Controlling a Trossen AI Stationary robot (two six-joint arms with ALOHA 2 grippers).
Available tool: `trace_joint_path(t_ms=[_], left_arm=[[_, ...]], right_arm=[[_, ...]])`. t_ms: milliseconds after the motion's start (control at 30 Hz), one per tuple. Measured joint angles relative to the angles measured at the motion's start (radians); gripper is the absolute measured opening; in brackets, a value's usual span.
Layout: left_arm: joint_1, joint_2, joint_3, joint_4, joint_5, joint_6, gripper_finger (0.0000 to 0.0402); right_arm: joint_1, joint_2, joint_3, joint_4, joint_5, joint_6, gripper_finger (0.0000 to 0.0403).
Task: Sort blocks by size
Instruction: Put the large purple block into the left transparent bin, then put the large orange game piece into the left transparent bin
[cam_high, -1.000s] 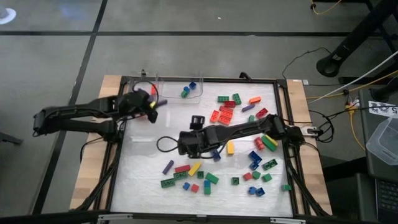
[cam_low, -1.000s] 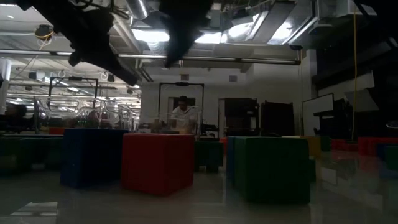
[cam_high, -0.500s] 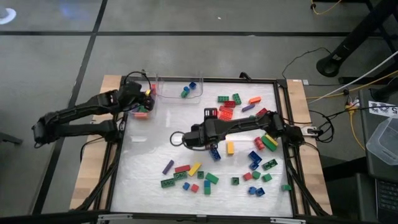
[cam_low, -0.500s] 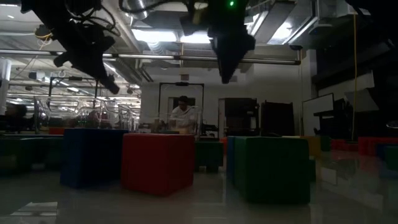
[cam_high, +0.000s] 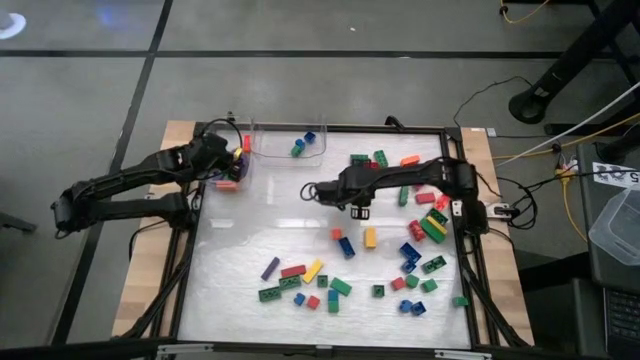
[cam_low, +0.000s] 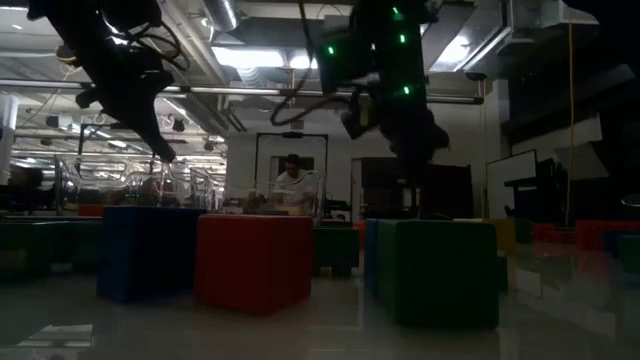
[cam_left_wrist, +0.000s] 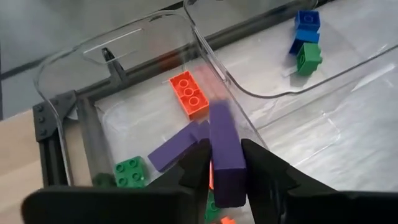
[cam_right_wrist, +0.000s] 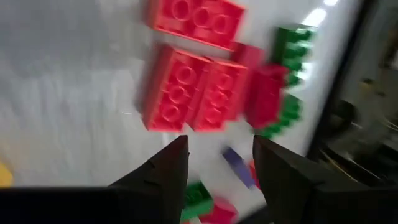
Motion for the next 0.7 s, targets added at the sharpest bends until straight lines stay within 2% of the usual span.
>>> trace_joint_path(t_ms=[167,300,467,700], left_arm=[[0.000,0.015,0.000,-0.002,-0.002,0.028,0.0114],[0.000,0.033,0.000,-0.002,-0.002,0.028,0.0144],[0.000,0.049,0.000,-0.002,-0.001,0.028,0.0164],[0.000,0.049,0.000,-0.002,-0.001,0.028,0.0163]], right_arm=[[-0.059,-0.019,-0.078,0.096,-0.161,-0.052,0.0177],[-0.094,-0.019,-0.099,0.141,-0.232,-0.026,0.0177],[-0.111,-0.019,-0.101,0.182,-0.285,0.002,0.0177],[-0.117,-0.019,-0.154,0.286,-0.290,0.101,0.0177]])
